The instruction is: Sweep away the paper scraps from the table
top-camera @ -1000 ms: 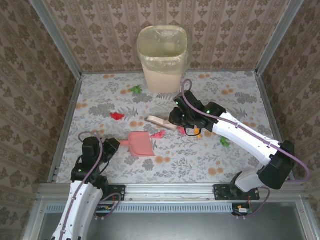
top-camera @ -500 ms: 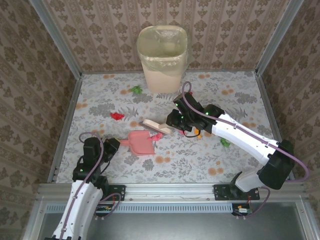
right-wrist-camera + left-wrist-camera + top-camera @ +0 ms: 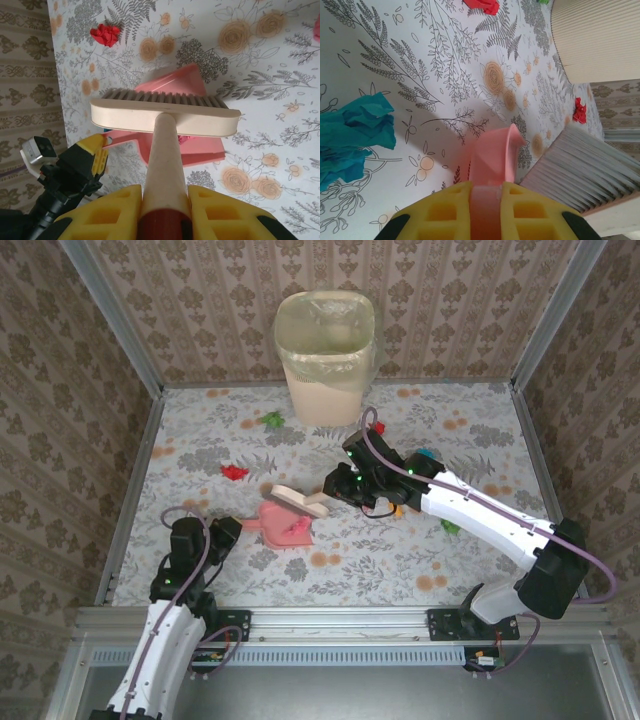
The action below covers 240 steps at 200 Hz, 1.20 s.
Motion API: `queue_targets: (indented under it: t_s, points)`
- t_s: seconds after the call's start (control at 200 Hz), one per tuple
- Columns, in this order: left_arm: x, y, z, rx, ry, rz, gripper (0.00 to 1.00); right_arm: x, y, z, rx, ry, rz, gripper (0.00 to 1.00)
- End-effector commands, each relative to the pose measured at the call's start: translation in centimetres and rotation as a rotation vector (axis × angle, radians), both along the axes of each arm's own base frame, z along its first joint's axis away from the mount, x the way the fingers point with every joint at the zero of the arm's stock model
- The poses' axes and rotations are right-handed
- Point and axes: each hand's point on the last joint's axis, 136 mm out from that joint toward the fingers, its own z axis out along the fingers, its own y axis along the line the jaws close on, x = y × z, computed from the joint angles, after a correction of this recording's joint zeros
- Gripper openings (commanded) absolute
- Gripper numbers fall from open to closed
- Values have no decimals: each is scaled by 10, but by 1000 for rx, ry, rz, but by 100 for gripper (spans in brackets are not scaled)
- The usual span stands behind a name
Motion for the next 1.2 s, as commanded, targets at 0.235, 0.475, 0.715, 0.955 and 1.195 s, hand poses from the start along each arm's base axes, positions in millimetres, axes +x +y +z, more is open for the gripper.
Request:
queue_targets:
  t_s: [0.235, 0.475, 0.715, 0.955, 1.195]
  points:
    - [4, -5, -12, -62, -16, 11, 0, -10, 24, 31, 141, -25, 42, 0]
    - [9, -10, -6, -104, -67, 4, 0, -7, 17, 30, 94, -63, 39, 0]
    - [13, -13, 3, -135, -112, -3, 0, 0, 3, 44, 63, -163, 22, 0]
    - [14, -15, 15, -154, -164, -10, 0, 0, -4, 45, 33, -191, 26, 0]
    - [15, -17, 25, -177, -214, -22, 0, -1, -7, 50, 44, -207, 26, 0]
